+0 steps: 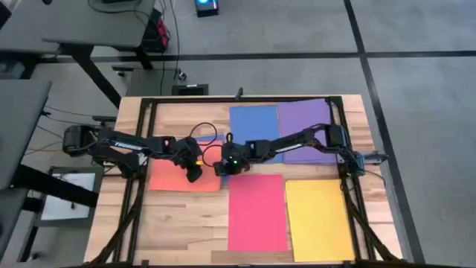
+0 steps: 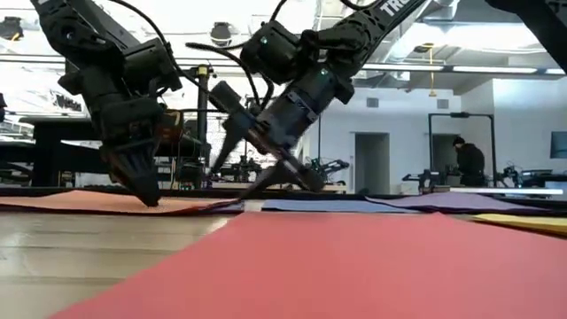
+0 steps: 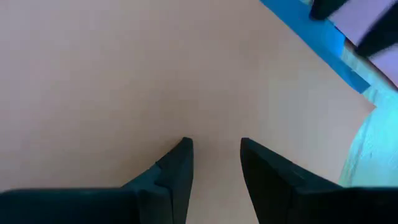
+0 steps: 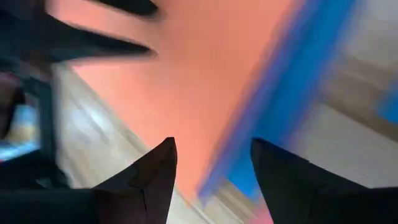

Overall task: Organize paper
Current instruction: Put the orange paper into the bottom left of the table

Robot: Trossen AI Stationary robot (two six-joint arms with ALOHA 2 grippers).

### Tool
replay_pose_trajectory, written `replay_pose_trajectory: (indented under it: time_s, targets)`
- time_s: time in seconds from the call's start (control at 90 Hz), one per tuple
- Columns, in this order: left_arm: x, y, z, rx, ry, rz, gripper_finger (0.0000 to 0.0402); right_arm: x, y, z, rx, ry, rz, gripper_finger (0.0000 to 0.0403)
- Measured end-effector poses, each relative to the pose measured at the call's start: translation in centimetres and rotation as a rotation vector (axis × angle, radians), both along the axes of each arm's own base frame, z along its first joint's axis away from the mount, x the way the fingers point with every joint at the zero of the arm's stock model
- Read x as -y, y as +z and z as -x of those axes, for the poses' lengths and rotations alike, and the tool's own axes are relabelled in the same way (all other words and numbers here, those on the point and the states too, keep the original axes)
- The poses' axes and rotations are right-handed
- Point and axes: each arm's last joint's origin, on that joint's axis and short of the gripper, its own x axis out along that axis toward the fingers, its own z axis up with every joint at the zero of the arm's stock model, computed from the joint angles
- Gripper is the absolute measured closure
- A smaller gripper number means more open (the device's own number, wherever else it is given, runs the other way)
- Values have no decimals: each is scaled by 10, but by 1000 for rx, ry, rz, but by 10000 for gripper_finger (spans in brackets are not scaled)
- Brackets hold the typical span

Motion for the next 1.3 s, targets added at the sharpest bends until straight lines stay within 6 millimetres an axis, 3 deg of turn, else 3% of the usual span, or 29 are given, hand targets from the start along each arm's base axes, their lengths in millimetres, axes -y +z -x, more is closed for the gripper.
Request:
replay_pose_trajectory:
  time_s: [0.2,0.322,0.689,1.3]
  targets:
    - [0,0,0,1,0,-1,283,-2,0,-11,100,-46,-48,207]
    - [0,0,0,1,0,-1,283,-6,-17,-11,46,-68,-74,207]
    - [0,0,0,4,2,-3,283,-4,-22,-11,22,-107,-39,207]
    - [0,1,-2,22,-12,-15,283,2,-13,-12,60,-101,-107,207]
